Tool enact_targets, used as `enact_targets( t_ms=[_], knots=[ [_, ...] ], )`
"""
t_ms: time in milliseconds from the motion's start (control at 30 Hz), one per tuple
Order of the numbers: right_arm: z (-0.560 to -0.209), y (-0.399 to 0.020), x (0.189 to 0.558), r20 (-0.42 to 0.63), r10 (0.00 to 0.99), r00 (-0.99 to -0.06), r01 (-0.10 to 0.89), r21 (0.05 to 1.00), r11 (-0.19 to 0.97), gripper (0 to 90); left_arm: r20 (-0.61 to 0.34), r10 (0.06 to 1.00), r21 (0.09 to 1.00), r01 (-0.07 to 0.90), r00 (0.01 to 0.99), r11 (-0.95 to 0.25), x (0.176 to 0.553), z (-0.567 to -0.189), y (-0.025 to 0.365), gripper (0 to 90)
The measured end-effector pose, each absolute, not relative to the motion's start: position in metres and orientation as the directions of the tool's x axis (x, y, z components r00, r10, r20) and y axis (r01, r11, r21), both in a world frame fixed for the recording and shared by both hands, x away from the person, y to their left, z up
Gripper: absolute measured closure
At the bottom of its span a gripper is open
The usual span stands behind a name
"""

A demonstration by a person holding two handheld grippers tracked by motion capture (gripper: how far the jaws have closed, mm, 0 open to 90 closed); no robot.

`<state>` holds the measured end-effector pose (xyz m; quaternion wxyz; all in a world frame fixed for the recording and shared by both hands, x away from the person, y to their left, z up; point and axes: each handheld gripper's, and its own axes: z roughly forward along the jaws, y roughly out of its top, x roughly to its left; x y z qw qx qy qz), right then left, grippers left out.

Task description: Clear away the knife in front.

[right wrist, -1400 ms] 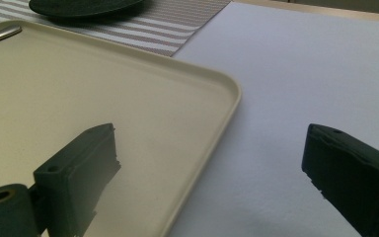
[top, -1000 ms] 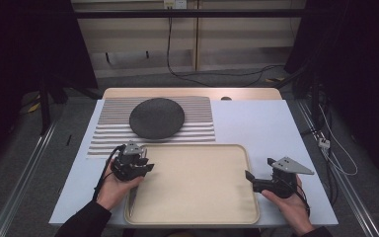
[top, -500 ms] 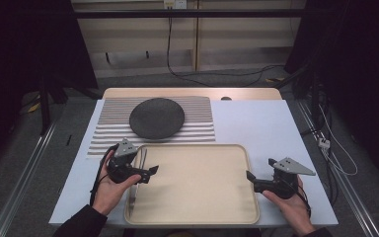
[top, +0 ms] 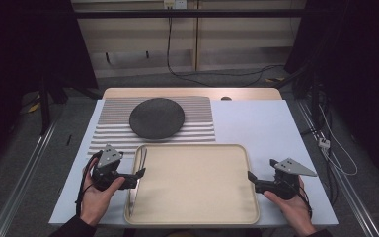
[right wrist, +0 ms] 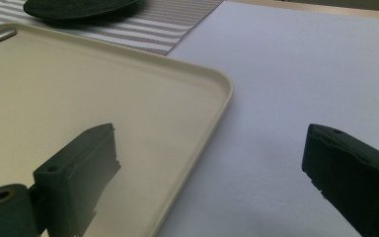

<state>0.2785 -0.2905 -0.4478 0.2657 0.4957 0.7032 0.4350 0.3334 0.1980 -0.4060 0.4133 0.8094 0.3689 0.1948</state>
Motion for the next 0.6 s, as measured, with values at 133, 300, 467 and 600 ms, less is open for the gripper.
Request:
enact_targets(
  t_ms=[133, 300, 467, 600],
  knots=[
    [-0.448, -0.291, 0.278, 0.056, 0.930, -0.364, 0.468, 0.874, 0.131, 6.6, 0.003, 0.769, 0.806, 0.454, 0.640, -0.381, 0.330, -0.412, 0.205, 6.8],
    [-0.448, -0.293, 0.276, 0.055, 0.933, -0.356, 0.469, 0.874, 0.127, 6.5, -0.004, 0.790, 0.804, 0.471, 0.613, -0.362, 0.328, -0.421, 0.214, 6.8],
    [-0.448, -0.293, 0.276, 0.056, 0.934, -0.352, 0.470, 0.874, 0.124, 6.6, -0.035, 0.806, 0.813, 0.486, 0.591, -0.322, 0.324, -0.431, 0.221, 6.8],
    [-0.447, -0.293, 0.275, 0.051, 0.935, -0.352, 0.467, 0.875, 0.128, 6.6, -0.027, 0.801, 0.816, 0.476, 0.598, -0.328, 0.321, -0.432, 0.221, 6.9]
  ],
)
